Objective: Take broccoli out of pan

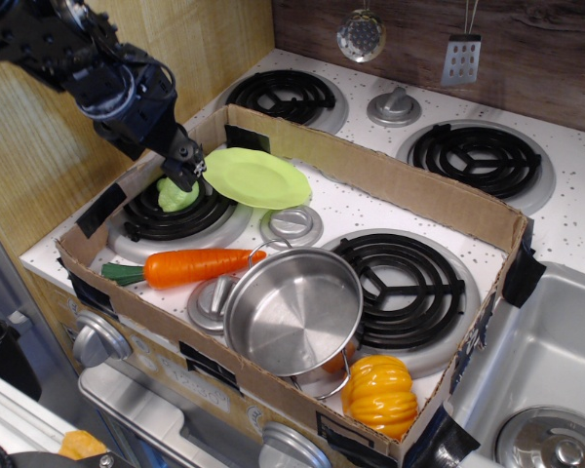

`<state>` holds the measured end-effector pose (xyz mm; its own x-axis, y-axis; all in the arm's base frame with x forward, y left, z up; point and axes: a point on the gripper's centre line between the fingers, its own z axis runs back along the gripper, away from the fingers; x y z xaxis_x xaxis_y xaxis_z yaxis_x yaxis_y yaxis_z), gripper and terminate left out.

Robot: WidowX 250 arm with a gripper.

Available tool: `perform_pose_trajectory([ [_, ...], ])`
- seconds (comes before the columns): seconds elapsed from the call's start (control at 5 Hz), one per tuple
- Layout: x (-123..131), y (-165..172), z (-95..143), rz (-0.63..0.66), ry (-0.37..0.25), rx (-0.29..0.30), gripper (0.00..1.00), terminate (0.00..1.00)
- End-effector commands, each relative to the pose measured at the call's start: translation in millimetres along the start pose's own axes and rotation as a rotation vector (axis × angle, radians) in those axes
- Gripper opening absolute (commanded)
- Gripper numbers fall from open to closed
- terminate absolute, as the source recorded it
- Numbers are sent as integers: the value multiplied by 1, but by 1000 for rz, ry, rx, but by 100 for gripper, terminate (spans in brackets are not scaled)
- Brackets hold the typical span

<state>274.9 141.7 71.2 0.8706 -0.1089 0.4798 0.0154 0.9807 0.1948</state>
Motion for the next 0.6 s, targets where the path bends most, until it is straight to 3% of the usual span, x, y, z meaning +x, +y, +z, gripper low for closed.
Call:
perform_pose_trajectory([
  [0.0,50,-15,49,22,8,-38,100,0],
  [0.2,58,-54,55,113,15,-90,100,0],
  [0.4,62,-96,52,253,68,-160,100,100],
])
